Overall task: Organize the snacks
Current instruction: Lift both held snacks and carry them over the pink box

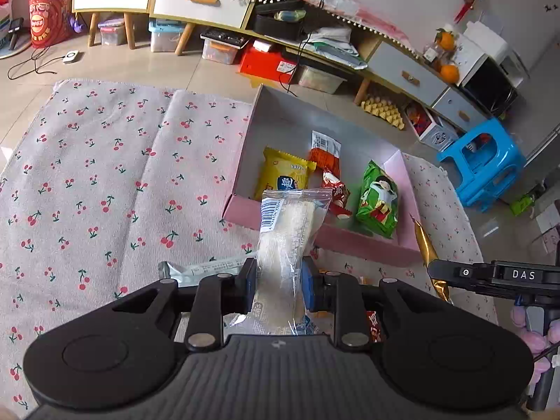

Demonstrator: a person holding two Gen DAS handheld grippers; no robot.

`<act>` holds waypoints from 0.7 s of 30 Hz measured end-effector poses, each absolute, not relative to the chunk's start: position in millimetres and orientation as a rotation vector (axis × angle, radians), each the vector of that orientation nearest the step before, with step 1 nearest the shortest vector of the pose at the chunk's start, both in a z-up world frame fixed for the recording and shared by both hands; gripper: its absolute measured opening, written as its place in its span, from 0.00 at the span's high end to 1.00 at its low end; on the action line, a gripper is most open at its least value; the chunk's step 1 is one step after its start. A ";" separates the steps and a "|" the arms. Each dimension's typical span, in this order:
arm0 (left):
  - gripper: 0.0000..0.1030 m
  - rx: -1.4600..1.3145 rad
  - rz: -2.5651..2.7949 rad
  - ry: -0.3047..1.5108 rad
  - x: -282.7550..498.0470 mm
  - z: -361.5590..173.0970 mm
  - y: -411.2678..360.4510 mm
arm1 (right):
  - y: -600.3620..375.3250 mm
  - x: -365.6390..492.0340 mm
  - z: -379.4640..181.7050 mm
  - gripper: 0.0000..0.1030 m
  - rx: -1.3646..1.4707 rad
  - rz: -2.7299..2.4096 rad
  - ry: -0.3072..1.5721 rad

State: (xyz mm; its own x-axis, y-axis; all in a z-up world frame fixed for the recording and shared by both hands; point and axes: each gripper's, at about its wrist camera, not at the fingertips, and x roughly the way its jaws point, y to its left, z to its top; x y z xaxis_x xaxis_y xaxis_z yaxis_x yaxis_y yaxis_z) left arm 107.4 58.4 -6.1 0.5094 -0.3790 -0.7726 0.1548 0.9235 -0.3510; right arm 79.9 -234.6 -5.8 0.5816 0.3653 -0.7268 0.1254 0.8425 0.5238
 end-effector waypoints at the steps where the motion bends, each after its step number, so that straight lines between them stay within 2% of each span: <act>1: 0.77 -0.252 -0.321 0.977 110.9 -6.6 56.5 | -236.1 83.9 -5.9 0.72 0.589 0.139 0.943; 21: 0.77 -0.226 -0.259 0.839 175.8 -24.6 16.0 | -240.9 143.6 -31.0 0.72 0.818 0.095 0.763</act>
State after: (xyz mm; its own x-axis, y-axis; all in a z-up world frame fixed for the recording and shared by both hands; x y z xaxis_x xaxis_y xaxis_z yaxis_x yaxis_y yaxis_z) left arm 175.8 16.0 -24.6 0.6405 -0.3136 -0.7010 0.1367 0.9448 -0.2977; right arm 143.6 -240.9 -31.0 0.7341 0.3567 -0.5778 0.2044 0.6954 0.6890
